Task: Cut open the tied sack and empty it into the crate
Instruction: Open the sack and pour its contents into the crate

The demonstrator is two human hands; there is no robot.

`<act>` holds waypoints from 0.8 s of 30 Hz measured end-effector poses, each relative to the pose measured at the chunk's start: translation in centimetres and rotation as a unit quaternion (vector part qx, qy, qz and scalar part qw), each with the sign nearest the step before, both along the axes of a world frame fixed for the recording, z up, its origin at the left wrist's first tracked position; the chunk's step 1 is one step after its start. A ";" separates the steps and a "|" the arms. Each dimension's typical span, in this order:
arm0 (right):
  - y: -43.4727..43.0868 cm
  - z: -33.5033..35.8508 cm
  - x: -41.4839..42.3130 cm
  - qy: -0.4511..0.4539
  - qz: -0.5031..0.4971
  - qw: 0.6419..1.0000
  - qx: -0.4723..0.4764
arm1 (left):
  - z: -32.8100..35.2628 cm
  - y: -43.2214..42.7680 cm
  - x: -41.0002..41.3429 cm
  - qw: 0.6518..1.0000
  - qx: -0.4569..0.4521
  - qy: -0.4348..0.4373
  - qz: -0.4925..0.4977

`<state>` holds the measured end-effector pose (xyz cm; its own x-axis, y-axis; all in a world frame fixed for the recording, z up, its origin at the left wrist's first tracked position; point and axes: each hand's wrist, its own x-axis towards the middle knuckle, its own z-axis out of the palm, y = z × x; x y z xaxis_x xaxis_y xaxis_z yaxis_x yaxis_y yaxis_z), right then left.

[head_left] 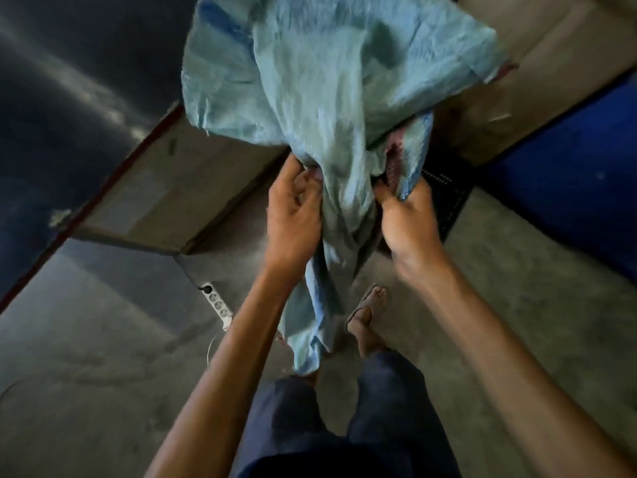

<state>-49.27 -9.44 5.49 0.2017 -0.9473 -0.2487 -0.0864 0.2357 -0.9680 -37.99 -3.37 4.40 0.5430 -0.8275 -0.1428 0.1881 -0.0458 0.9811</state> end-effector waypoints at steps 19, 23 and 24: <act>-13.1 -31.4 -25.8 0.210 -0.077 0.975 0.008 | -33.3 -16.3 -24.8 0.973 0.181 -0.077 -0.120; -21.8 -42.4 -26.6 0.239 -0.035 0.970 0.009 | -44.3 -23.8 -26.1 0.970 0.214 -0.095 -0.072; -24.0 -44.7 -26.8 0.240 -0.028 0.970 0.023 | -46.6 -25.9 -26.2 0.963 0.232 -0.117 -0.079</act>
